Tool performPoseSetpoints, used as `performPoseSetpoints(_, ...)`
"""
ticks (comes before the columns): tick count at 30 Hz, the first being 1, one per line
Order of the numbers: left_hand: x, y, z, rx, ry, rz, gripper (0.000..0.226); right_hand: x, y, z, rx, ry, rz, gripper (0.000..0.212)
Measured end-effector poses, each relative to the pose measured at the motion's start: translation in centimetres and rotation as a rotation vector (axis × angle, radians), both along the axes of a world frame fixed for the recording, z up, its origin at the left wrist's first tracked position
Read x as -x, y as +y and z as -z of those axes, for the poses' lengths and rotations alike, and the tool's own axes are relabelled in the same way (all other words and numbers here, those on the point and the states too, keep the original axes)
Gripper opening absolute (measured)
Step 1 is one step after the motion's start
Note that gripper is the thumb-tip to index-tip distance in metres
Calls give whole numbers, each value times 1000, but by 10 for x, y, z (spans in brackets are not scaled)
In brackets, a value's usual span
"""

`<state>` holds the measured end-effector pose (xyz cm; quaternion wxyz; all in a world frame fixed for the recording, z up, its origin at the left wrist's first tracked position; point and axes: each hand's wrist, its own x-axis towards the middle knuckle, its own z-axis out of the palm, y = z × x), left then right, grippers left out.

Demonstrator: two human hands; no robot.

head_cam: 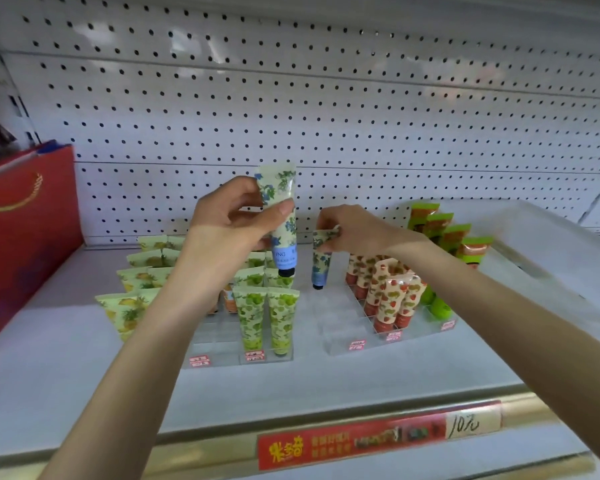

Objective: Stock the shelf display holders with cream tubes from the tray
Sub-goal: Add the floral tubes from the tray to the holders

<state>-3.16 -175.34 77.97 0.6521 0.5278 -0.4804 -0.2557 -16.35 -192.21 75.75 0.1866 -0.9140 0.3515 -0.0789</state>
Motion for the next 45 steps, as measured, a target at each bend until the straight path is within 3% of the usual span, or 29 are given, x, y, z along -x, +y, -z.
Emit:
performPoseSetpoints(18,3,1,15,-25,2,-21,7,-7,-3,16,-41,15,7,23)
performPoseSetpoints(31,9,5,13,-8,23,-29,9,0,-12,14,15,-4,-69,14)
performPoseSetpoints(40,16,2,14,-39,-55,-21,13,25,5,-23,-48,-405,-98,5)
performPoseSetpoints(45,24,-1,13,-45,-170,-26,15,41,49,-59,-312,-679,-213,18)
